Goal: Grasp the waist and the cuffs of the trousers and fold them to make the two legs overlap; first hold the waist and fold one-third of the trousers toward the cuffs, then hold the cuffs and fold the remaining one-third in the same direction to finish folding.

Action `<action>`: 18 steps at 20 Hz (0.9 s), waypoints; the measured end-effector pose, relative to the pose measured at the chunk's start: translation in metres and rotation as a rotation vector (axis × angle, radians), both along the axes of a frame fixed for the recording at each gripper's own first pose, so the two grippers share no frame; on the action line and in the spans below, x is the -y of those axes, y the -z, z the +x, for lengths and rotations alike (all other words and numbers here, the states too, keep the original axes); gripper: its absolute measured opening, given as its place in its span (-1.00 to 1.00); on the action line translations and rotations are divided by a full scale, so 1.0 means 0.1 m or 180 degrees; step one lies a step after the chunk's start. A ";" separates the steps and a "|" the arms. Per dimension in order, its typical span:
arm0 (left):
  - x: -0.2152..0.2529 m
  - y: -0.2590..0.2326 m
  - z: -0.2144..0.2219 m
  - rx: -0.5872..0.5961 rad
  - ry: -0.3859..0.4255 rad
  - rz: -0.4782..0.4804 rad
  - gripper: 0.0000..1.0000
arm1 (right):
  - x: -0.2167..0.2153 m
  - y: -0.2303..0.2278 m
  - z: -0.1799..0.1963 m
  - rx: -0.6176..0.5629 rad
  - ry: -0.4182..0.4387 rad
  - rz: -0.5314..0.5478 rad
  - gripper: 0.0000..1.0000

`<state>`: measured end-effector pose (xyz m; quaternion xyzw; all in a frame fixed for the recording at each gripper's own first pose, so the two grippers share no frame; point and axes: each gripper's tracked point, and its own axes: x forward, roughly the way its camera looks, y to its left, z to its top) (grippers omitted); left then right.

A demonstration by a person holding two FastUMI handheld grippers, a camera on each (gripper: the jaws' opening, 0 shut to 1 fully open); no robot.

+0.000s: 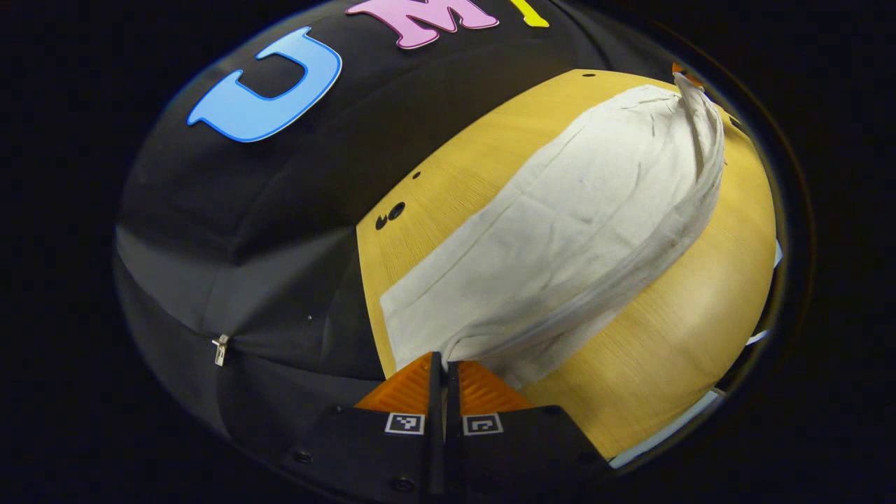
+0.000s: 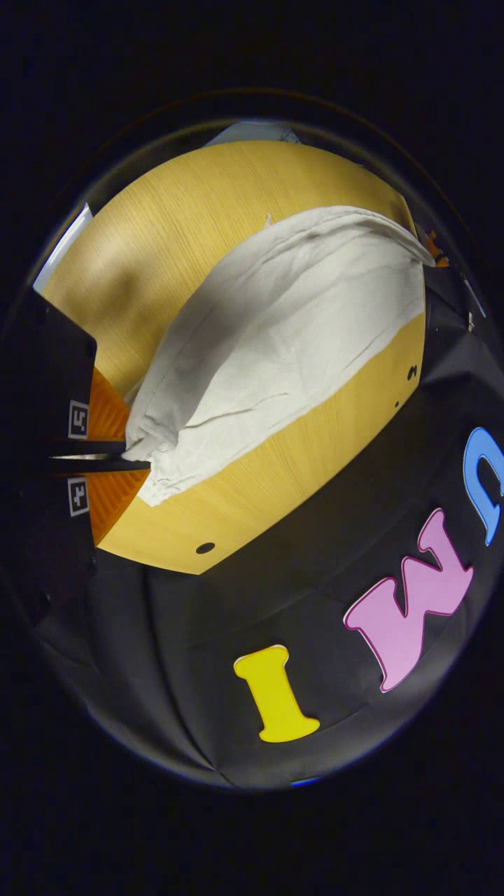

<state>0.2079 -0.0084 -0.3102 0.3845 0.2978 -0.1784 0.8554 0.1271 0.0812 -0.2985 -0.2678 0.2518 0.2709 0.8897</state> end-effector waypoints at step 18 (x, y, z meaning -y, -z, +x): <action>0.32 0.81 1.18 -0.0244 -0.0199 0.0170 -0.89 | -0.36 1.30 0.91 -0.1637 0.0434 0.0243 -0.89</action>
